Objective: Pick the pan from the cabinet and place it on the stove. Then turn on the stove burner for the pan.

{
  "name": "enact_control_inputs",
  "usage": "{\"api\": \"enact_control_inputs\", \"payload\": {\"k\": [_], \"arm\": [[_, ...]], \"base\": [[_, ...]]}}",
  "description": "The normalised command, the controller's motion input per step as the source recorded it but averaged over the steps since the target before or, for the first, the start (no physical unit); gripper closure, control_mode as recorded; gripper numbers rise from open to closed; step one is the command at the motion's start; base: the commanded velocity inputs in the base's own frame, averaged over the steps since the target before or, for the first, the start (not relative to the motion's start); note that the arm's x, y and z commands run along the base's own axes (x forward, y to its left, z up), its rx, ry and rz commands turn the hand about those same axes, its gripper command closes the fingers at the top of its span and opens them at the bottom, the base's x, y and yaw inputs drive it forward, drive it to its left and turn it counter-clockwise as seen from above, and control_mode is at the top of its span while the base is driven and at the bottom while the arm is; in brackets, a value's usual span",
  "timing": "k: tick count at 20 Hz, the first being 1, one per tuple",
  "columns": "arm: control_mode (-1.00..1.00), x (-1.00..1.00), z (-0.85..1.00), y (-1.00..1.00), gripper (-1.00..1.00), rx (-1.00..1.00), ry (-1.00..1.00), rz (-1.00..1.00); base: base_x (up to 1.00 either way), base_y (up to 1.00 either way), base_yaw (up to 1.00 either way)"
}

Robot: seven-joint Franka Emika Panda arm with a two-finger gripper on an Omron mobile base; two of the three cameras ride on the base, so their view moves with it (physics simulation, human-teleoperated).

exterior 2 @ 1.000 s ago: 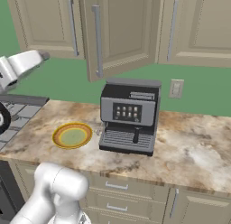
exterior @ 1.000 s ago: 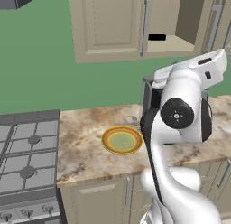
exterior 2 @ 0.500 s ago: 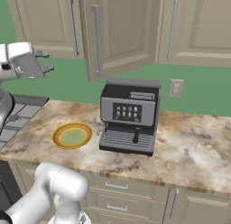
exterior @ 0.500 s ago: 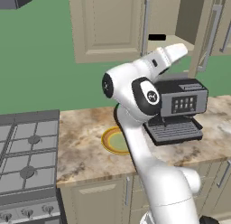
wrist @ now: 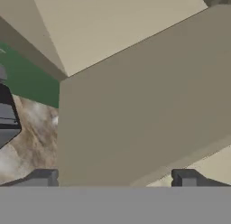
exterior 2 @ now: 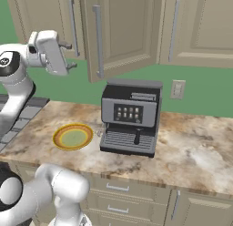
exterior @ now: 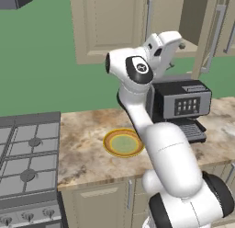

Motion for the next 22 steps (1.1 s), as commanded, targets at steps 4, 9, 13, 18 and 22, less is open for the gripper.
{"api": "enact_control_inputs", "payload": {"k": [4, 9, 13, 18, 22], "arm": [[-1.00, 0.38, -0.09, -0.61, -1.00, 0.00, 0.25, -0.09], [-1.00, 0.26, -0.15, -0.63, -1.00, 0.00, 0.23, -0.09], [-1.00, -0.11, -0.21, -0.67, -1.00, 0.00, 0.11, -0.12], [-1.00, -0.48, -0.09, -0.72, -1.00, 0.00, 0.00, -0.12], [-1.00, -0.26, 0.00, -0.81, -1.00, 0.00, 0.00, -0.10]], "base": [[0.00, 0.00, 0.00], [0.00, 0.00, 0.00], [0.00, 0.00, 0.00], [0.00, 0.00, 0.00], [0.00, 0.00, 0.00]]}}
